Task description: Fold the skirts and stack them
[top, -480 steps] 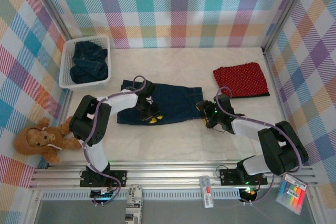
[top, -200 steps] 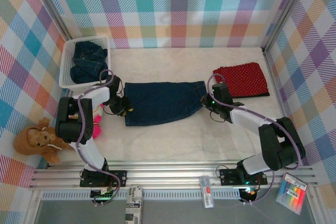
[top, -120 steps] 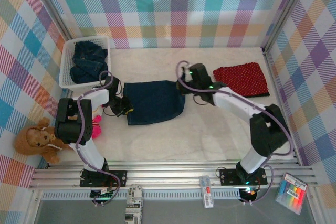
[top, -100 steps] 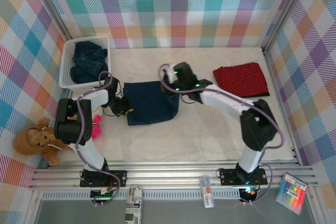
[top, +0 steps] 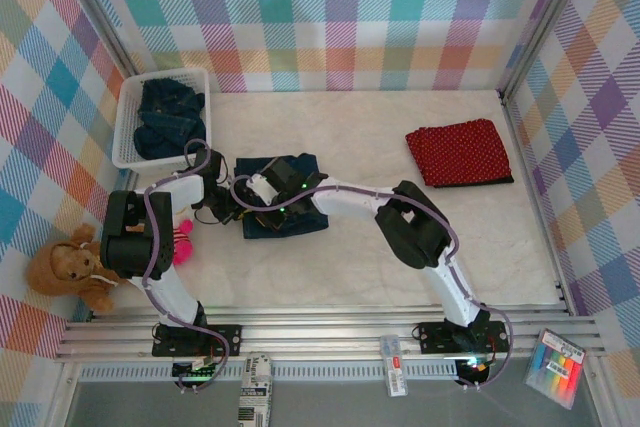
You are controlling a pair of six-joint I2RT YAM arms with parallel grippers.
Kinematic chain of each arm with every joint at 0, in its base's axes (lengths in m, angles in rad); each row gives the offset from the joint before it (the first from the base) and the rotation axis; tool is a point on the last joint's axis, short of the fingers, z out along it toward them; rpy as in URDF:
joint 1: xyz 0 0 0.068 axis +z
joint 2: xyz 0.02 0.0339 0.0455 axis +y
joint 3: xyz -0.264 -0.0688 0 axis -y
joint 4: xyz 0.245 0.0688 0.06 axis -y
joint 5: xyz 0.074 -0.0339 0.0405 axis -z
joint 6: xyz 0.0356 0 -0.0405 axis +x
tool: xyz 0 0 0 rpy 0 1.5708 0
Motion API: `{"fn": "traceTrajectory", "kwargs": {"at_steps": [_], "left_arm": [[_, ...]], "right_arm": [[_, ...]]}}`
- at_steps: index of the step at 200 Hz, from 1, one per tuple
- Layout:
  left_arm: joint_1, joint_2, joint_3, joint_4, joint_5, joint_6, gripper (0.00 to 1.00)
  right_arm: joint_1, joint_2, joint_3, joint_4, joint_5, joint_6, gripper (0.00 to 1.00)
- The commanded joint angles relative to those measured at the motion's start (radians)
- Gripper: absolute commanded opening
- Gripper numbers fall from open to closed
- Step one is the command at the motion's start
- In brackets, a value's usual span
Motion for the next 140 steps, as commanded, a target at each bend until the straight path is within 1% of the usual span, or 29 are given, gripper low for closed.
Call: {"fn": "traceTrajectory", "kwargs": {"at_steps": [1,32,56,81,121,132,140], "left_arm": [[0.009,0.013,-0.038,-0.035,-0.064,-0.003,0.12],[0.008,0.014,-0.053,-0.011,-0.045,-0.015,0.11],[0.008,0.013,-0.062,-0.002,-0.041,-0.018,0.11],[0.009,0.009,-0.064,-0.005,-0.043,-0.015,0.11],[0.010,0.006,-0.056,-0.011,-0.042,-0.007,0.11],[0.010,0.006,-0.052,-0.016,-0.040,-0.002,0.11],[0.010,0.006,-0.050,-0.018,-0.038,0.001,0.11]], "right_arm": [[0.004,-0.060,0.029,-0.059,-0.007,-0.042,0.00],[0.001,-0.090,0.066,-0.030,0.052,0.008,0.00],[-0.002,-0.077,0.115,0.003,0.068,0.045,0.00],[-0.003,-0.074,0.150,0.022,0.019,0.062,0.00],[-0.006,-0.044,0.113,0.028,-0.027,0.047,0.00],[-0.010,-0.033,0.093,0.034,-0.056,0.045,0.00],[-0.017,-0.026,0.081,0.045,-0.099,0.050,0.00]]}}
